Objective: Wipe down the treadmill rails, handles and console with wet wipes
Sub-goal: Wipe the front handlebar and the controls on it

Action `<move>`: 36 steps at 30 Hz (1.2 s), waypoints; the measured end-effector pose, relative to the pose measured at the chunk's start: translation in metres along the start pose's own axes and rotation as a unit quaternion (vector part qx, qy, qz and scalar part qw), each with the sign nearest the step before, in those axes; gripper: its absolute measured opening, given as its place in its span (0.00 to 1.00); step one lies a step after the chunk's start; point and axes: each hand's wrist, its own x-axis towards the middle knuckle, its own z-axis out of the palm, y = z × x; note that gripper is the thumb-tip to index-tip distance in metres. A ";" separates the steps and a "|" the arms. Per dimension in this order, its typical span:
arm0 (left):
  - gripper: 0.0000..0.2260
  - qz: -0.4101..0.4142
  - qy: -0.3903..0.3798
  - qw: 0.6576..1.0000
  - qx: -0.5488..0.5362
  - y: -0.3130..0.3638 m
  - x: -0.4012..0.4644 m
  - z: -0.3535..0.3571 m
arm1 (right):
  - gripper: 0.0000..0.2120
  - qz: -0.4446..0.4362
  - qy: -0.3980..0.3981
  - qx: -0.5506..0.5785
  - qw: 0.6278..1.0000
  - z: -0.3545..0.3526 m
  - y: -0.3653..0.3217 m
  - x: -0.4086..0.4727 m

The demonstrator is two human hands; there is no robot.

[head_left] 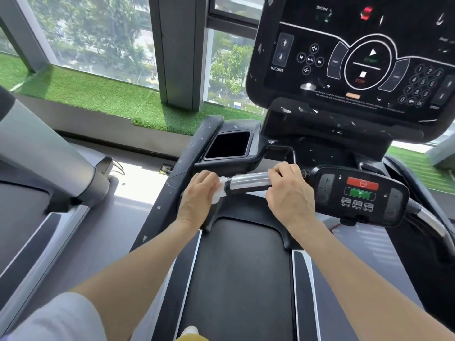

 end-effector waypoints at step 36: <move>0.12 -0.001 0.020 0.991 0.130 0.008 -0.009 0.002 | 0.15 -0.059 -0.058 -0.029 0.996 0.018 -0.041 0.006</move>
